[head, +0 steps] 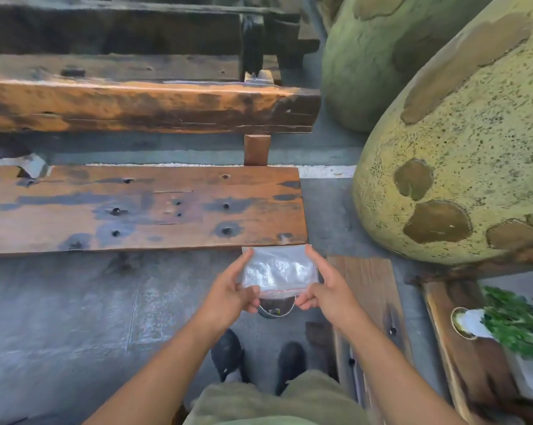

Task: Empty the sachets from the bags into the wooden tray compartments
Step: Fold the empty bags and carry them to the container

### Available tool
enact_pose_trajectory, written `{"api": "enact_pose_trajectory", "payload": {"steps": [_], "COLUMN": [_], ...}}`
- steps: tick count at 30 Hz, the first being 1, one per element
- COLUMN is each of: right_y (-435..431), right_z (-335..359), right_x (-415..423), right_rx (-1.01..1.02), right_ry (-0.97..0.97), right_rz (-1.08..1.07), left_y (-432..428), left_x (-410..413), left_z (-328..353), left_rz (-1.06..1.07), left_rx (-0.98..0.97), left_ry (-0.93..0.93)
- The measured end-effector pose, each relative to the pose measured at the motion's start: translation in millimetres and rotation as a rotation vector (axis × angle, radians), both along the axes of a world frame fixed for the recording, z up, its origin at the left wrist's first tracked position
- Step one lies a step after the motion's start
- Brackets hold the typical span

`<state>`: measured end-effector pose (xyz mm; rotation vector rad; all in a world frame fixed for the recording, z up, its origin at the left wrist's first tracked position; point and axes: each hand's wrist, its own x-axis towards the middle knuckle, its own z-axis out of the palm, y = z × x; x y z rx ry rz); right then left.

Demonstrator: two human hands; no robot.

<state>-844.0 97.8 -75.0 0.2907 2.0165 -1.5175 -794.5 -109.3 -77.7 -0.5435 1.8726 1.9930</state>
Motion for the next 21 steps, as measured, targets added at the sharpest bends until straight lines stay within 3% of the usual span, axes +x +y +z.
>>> {"api": "enact_pose_trajectory", "payload": {"steps": [4, 9, 17, 21], "right_y": [1.8, 12.7, 39.8, 47.3], "right_z": [-27.1, -116.0, -286.2, -357.3], "right_x": [-21.9, -45.6, -67.0, -70.2], "right_rx": [0.072, 0.113, 0.139, 0.119], "right_ry": [-0.054, -0.106, -0.231, -0.294], "right_rz": [-0.010, 0.016, 0.016, -0.013], "left_y": [6.4, 23.4, 58.9, 68.2], "left_x": [-19.3, -50.0, -71.4, -81.7], "left_z": [-30.0, -98.7, -271.2, -349.6], "left_rz": [-0.003, -0.001, 0.055, 0.002], "left_rx": [-0.011, -0.137, -0.235, -0.314], "left_ry": [-0.063, -0.159, -0.339, -0.345]}}
